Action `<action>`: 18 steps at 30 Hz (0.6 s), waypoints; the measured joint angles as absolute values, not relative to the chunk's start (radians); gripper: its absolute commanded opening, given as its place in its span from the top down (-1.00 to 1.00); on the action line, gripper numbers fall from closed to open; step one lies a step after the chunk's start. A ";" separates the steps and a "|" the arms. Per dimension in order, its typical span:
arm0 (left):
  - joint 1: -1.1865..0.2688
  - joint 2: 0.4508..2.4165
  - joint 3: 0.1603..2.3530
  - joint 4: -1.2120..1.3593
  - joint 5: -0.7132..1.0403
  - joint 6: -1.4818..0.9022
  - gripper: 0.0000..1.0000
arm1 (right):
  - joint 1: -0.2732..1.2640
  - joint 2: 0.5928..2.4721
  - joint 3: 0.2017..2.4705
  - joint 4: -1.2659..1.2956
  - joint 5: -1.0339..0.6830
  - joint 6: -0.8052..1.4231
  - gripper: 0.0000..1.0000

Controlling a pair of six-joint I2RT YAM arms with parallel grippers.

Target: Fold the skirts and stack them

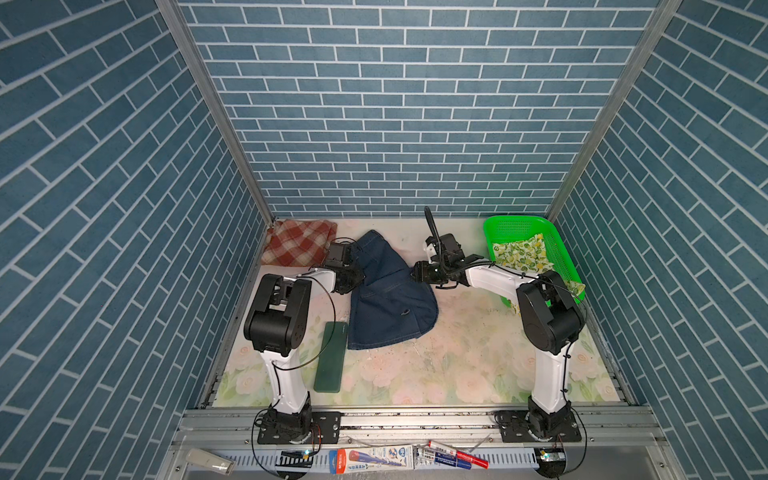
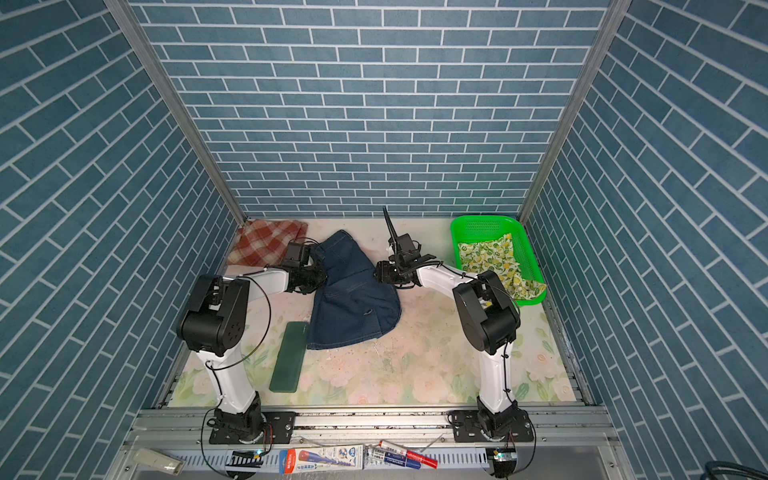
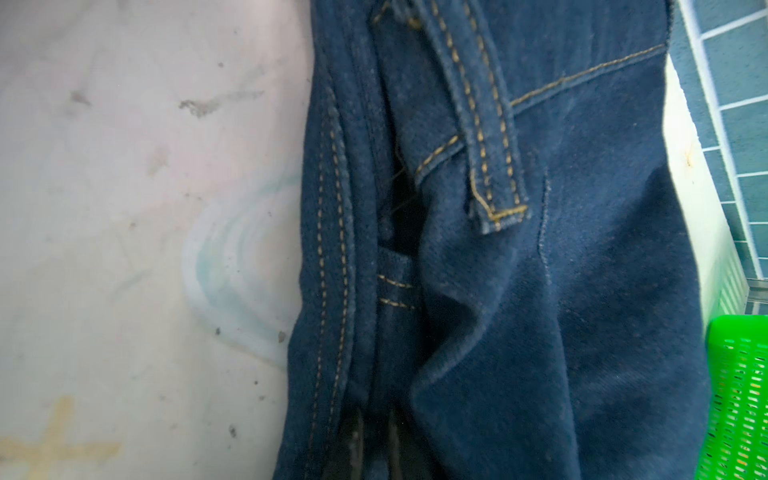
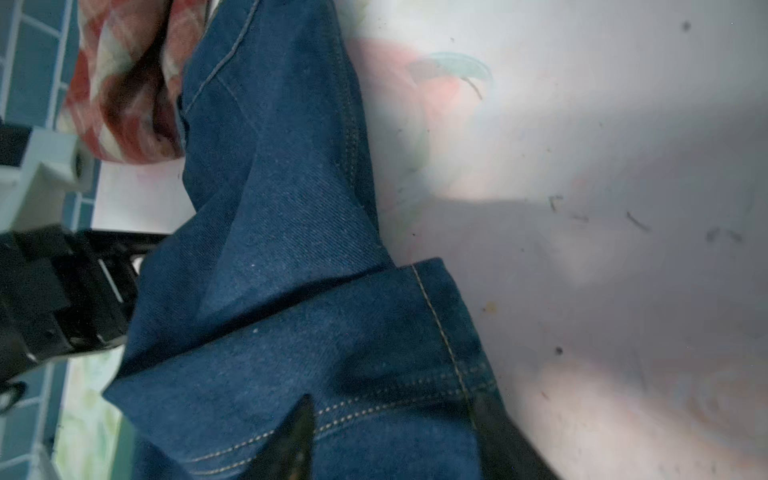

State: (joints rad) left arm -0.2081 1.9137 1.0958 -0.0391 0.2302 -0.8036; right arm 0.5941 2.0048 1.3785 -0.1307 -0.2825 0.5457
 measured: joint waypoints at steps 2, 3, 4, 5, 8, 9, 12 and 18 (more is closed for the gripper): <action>-0.209 1.914 1.096 -0.039 0.231 -0.809 0.70 | 0.588 2.011 1.376 -0.107 -0.290 0.535 0.98; -0.210 1.914 1.096 -0.039 0.231 -0.814 0.70 | 0.583 2.011 1.373 -0.096 -0.294 0.535 1.00; -0.211 1.914 1.096 -0.039 0.231 -0.817 0.70 | 0.578 2.011 1.372 -0.088 -0.296 0.536 1.00; -0.213 1.914 1.096 -0.038 0.233 -0.821 0.71 | 0.569 2.011 1.370 -0.078 -0.298 0.527 1.00; -0.225 1.922 1.096 -0.028 0.244 -0.834 0.71 | 0.545 2.008 1.367 -0.070 -0.293 0.508 1.00; -0.230 1.927 1.096 -0.019 0.249 -0.841 0.71 | 0.535 2.004 1.367 -0.072 -0.289 0.498 1.00; -0.240 1.931 1.095 -0.005 0.255 -0.854 0.71 | 0.513 1.987 1.366 -0.087 -0.275 0.469 0.65; -0.244 1.936 1.095 0.007 0.260 -0.864 0.71 | 0.470 1.965 1.330 -0.088 -0.303 0.436 -0.24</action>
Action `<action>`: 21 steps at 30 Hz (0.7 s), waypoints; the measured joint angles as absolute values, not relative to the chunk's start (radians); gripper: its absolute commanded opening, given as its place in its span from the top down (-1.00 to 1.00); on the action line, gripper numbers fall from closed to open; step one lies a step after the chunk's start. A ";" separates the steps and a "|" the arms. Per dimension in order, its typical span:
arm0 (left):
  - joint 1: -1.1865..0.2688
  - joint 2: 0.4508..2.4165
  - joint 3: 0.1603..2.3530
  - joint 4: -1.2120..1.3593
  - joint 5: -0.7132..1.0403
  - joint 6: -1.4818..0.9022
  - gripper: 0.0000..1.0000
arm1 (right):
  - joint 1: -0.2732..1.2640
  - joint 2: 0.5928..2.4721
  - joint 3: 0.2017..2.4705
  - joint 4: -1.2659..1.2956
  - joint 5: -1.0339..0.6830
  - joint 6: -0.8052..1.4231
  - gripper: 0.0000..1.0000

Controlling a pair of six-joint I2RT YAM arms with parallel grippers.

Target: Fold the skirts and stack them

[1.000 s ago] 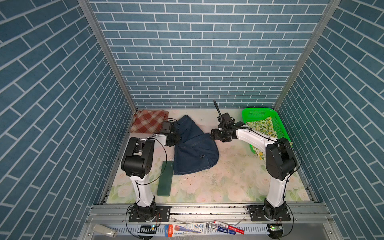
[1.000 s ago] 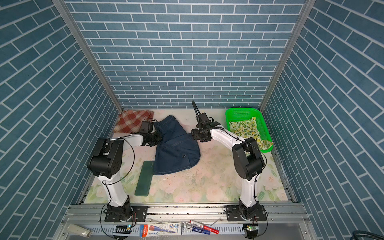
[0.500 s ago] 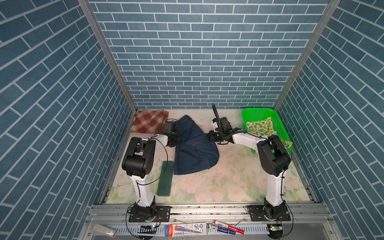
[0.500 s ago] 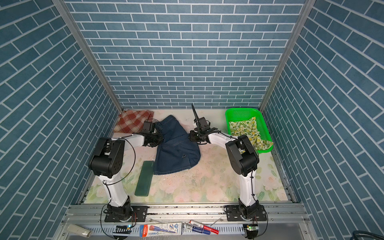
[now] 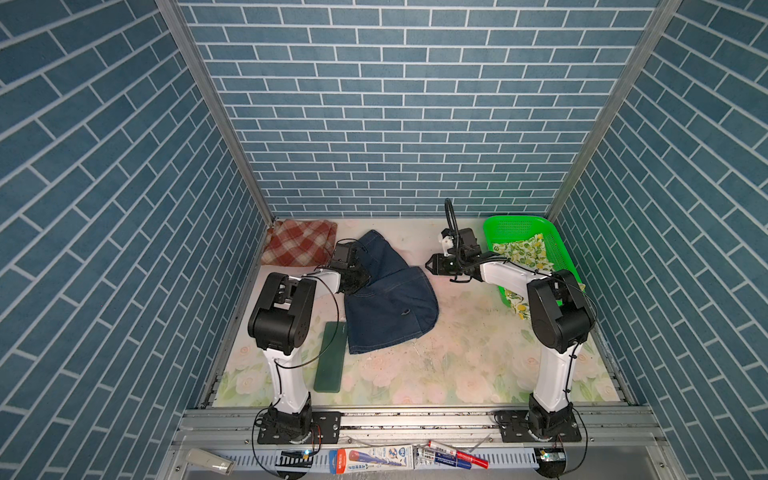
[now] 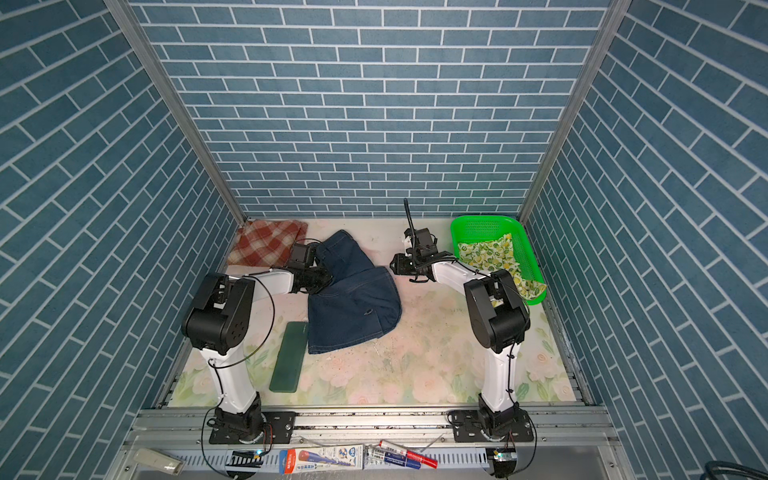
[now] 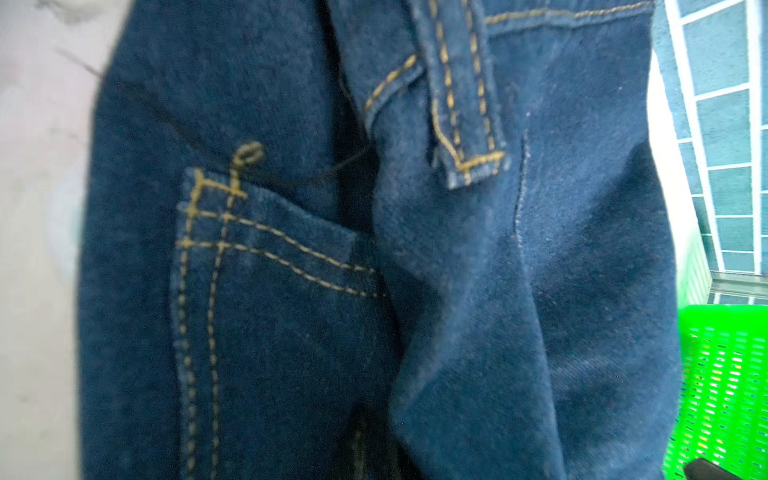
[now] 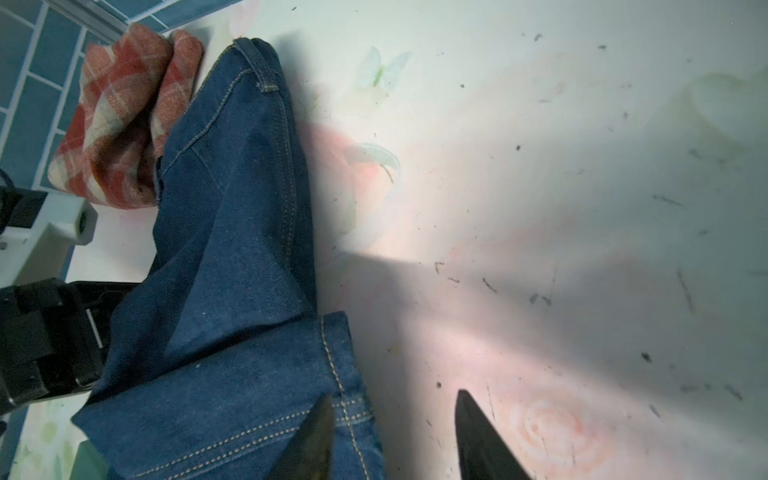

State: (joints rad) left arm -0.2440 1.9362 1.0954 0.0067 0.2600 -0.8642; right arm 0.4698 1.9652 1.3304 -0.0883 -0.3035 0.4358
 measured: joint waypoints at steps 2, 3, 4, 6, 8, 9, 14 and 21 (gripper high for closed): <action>-0.244 1.937 1.095 0.009 0.261 -0.865 0.71 | 0.461 1.965 1.317 -0.084 -0.324 0.438 -0.31; -0.244 1.937 1.095 0.010 0.263 -0.866 0.71 | 0.459 1.966 1.309 -0.076 -0.340 0.438 -0.34; -0.244 1.937 1.095 0.010 0.263 -0.866 0.71 | 0.459 1.966 1.303 -0.067 -0.353 0.440 -0.34; -0.244 1.937 1.095 0.010 0.263 -0.865 0.71 | 0.463 1.969 1.290 -0.044 -0.387 0.441 -0.35; -0.244 1.937 1.095 0.010 0.263 -0.865 0.71 | 0.469 1.982 1.289 -0.019 -0.414 0.441 -0.36; -0.244 1.938 1.095 0.010 0.263 -0.865 0.71 | 0.475 1.993 1.289 -0.006 -0.427 0.441 -0.36; -0.244 1.938 1.095 0.010 0.263 -0.865 0.71 | 0.516 2.051 1.289 0.029 -0.471 0.443 0.34; -0.245 1.941 1.097 0.014 0.265 -0.865 0.72 | 0.535 2.062 1.284 0.034 -0.451 0.455 1.00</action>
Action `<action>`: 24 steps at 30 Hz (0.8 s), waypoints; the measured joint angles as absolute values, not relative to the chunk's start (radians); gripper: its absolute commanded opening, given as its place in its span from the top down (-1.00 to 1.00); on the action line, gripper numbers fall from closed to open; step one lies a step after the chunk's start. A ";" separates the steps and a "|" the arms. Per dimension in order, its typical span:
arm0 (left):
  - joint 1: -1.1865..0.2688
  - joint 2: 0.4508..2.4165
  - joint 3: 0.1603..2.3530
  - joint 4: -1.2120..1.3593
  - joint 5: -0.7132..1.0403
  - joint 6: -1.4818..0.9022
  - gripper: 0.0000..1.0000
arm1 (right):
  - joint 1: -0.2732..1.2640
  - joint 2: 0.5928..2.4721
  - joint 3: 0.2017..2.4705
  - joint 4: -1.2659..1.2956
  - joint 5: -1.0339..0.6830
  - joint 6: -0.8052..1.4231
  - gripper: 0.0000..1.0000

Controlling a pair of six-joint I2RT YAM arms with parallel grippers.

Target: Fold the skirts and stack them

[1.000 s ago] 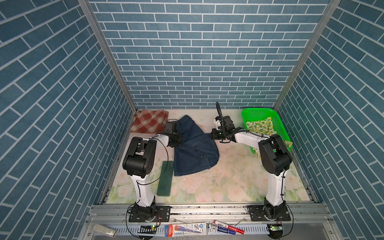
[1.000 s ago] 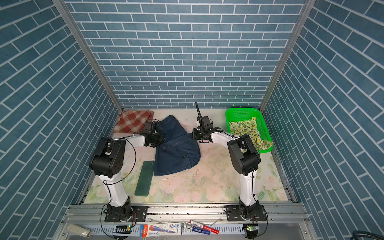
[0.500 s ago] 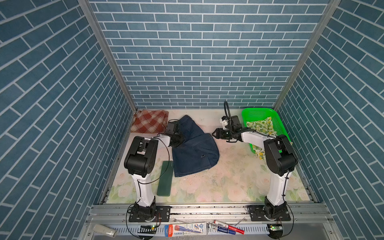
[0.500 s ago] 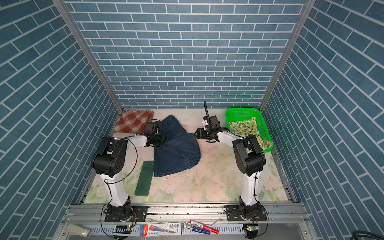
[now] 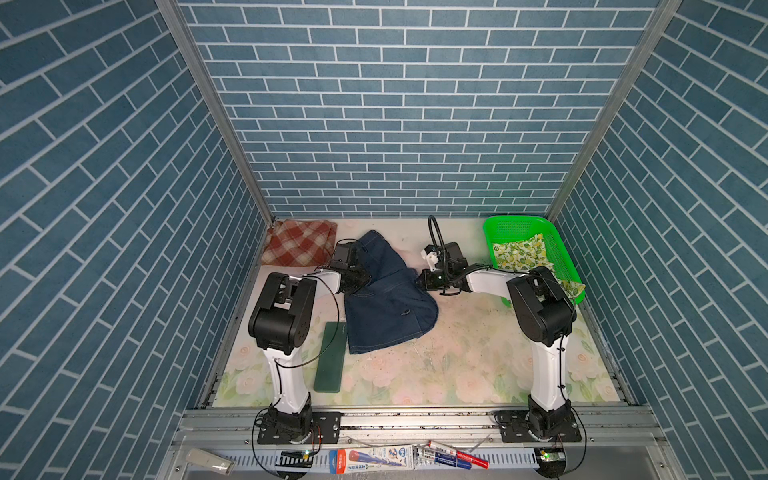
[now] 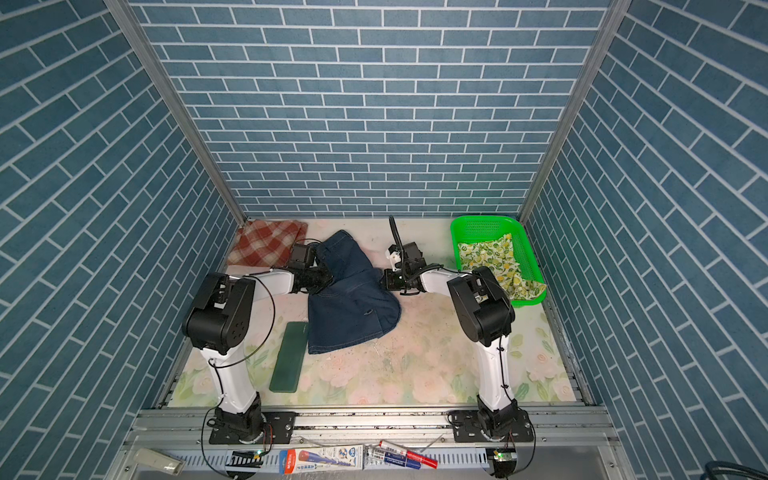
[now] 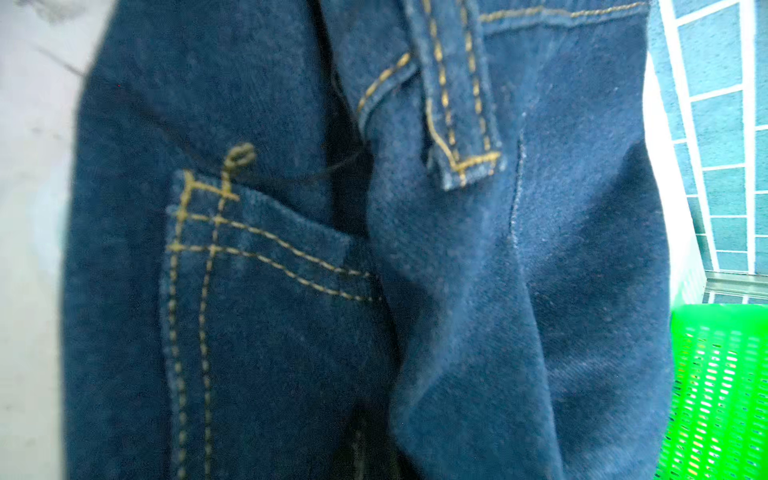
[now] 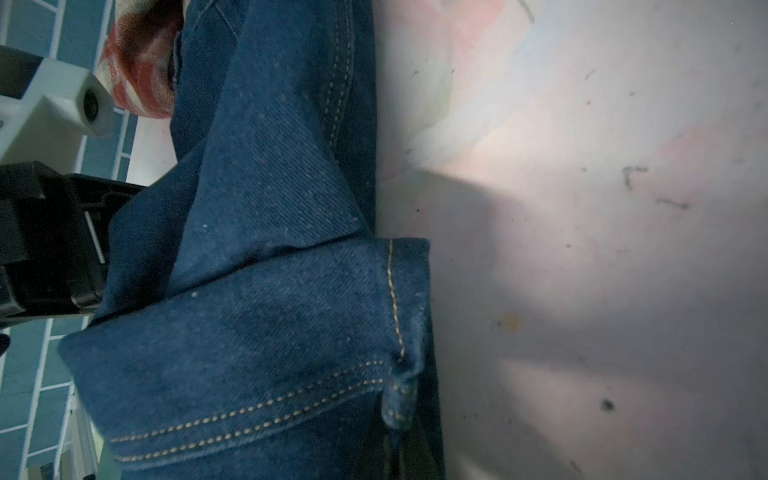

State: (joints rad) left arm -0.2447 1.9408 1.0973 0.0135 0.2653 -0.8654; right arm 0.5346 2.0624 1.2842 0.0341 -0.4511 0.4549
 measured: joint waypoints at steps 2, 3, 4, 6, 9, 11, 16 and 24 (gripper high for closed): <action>-0.245 1.945 1.102 0.014 0.268 -0.867 0.72 | 0.512 2.048 1.284 0.030 -0.441 0.451 1.00; -0.247 1.949 1.107 0.014 0.268 -0.868 0.73 | 0.496 2.041 1.284 0.027 -0.434 0.446 1.00; -0.250 1.953 1.111 0.015 0.268 -0.869 0.73 | 0.478 2.033 1.285 0.023 -0.429 0.442 1.00; -0.260 1.964 1.123 0.021 0.271 -0.874 0.73 | 0.434 2.019 1.288 0.014 -0.412 0.428 1.00; -0.280 1.979 1.142 0.026 0.272 -0.883 0.73 | 0.371 2.009 1.316 -0.021 -0.389 0.395 1.00; -0.296 1.988 1.153 0.029 0.274 -0.889 0.73 | 0.342 2.008 1.350 -0.042 -0.374 0.370 1.00; -0.338 2.007 1.180 0.028 0.285 -0.905 0.72 | 0.311 1.971 1.411 -0.072 -0.339 0.292 1.00; -0.330 1.999 1.179 0.015 0.317 -0.907 0.46 | 0.393 1.762 1.301 -0.052 -0.290 0.197 1.00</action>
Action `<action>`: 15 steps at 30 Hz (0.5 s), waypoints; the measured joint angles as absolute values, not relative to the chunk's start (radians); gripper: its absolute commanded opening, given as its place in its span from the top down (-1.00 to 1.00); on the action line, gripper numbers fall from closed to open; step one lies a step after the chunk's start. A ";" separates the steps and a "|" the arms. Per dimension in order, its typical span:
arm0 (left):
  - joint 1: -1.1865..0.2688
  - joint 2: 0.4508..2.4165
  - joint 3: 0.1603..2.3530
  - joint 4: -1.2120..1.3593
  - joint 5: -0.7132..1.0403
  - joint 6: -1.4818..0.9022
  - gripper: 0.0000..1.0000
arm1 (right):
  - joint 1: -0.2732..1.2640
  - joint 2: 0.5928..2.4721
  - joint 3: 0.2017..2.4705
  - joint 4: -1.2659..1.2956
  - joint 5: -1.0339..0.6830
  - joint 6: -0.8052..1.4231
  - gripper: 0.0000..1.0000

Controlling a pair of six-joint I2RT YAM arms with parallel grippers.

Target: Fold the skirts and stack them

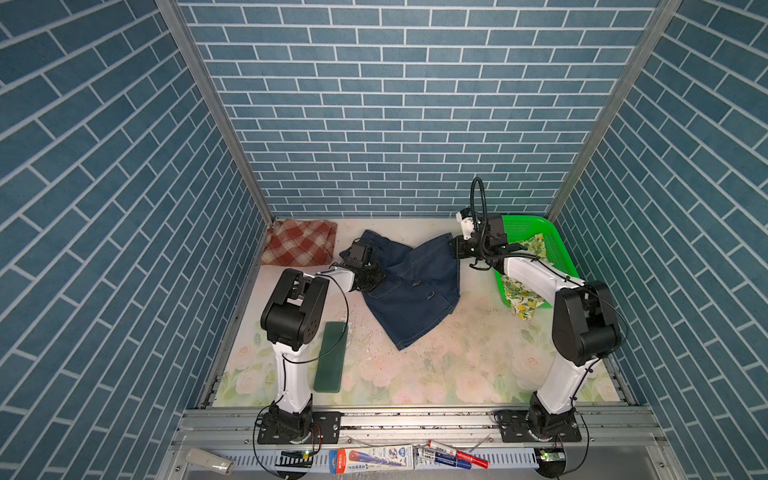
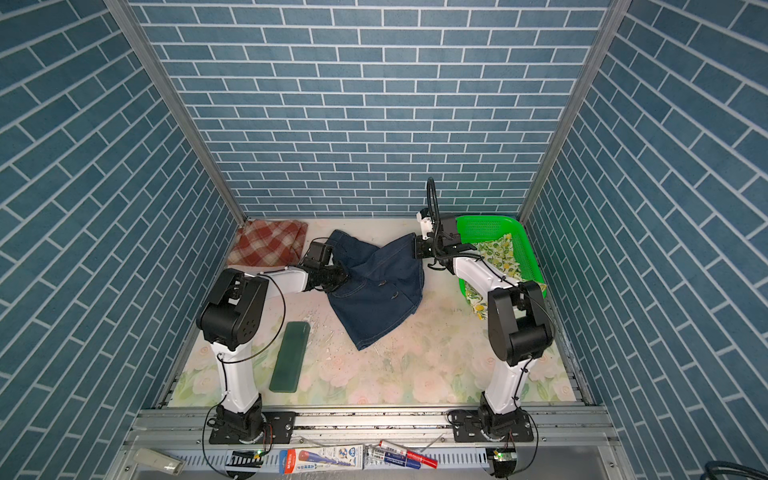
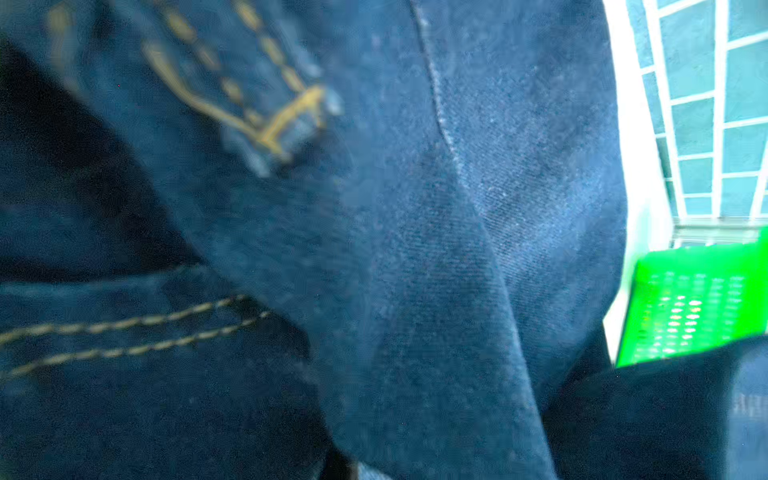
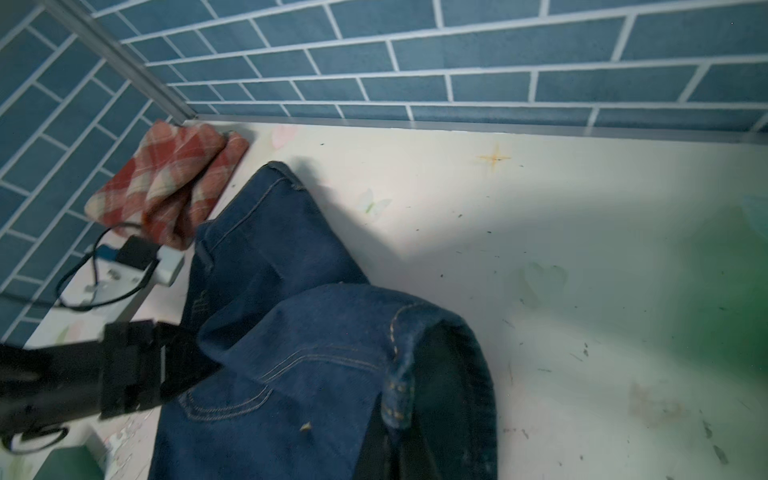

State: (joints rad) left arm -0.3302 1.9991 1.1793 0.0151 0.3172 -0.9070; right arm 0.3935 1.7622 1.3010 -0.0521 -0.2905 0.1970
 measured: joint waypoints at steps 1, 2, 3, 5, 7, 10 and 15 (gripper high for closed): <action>-0.323 1.994 1.179 0.010 0.321 -0.909 0.42 | 0.419 1.726 1.270 -0.046 -0.277 0.183 1.00; -0.314 1.988 1.175 0.008 0.324 -0.911 0.39 | 0.445 1.695 1.242 -0.043 -0.265 0.173 1.00; -0.304 1.981 1.169 0.007 0.327 -0.913 0.37 | 0.471 1.671 1.217 -0.039 -0.252 0.162 1.00; -0.279 1.961 1.151 0.007 0.336 -0.922 0.33 | 0.543 1.621 1.158 -0.033 -0.218 0.139 1.00; -0.255 1.945 1.137 0.007 0.342 -0.931 0.30 | 0.607 1.592 1.108 -0.025 -0.194 0.123 1.00; -0.224 1.931 1.131 0.007 0.347 -0.939 0.28 | 0.702 1.566 1.026 -0.015 -0.166 0.108 0.98; -0.202 1.928 1.132 0.005 0.351 -0.942 0.24 | 0.782 1.491 0.875 -0.018 -0.161 0.098 -0.01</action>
